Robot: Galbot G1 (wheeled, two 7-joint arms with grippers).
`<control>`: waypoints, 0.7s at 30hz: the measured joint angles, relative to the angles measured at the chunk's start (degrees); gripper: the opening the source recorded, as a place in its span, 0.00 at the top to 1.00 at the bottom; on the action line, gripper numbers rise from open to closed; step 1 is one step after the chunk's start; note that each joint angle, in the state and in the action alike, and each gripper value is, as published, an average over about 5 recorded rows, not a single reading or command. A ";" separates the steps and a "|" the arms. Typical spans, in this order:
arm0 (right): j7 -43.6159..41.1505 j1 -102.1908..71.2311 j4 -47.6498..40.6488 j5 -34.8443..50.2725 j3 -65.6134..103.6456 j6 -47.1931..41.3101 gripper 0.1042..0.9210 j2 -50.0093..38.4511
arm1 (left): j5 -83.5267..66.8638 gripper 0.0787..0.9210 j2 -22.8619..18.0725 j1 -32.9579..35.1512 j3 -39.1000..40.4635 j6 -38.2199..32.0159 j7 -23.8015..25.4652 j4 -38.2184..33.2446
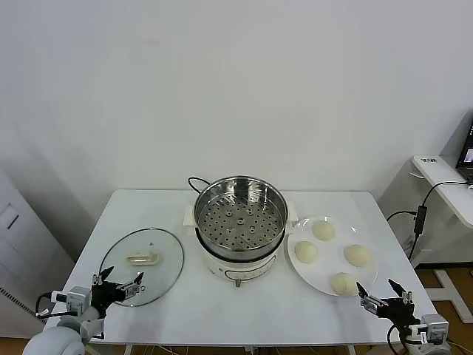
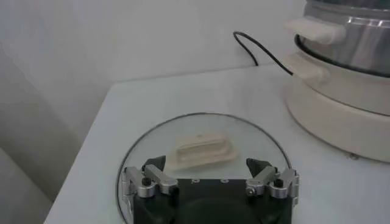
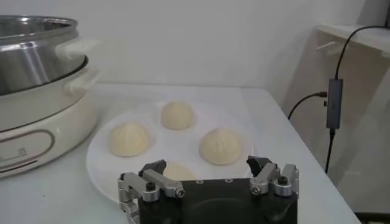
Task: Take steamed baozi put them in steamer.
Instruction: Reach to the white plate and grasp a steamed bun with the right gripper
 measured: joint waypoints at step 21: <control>-7.06 19.16 -10.27 -36.66 -5.20 5.68 0.12 -10.17 | 1.26 0.12 -1.47 0.38 -0.16 0.76 0.04 -0.94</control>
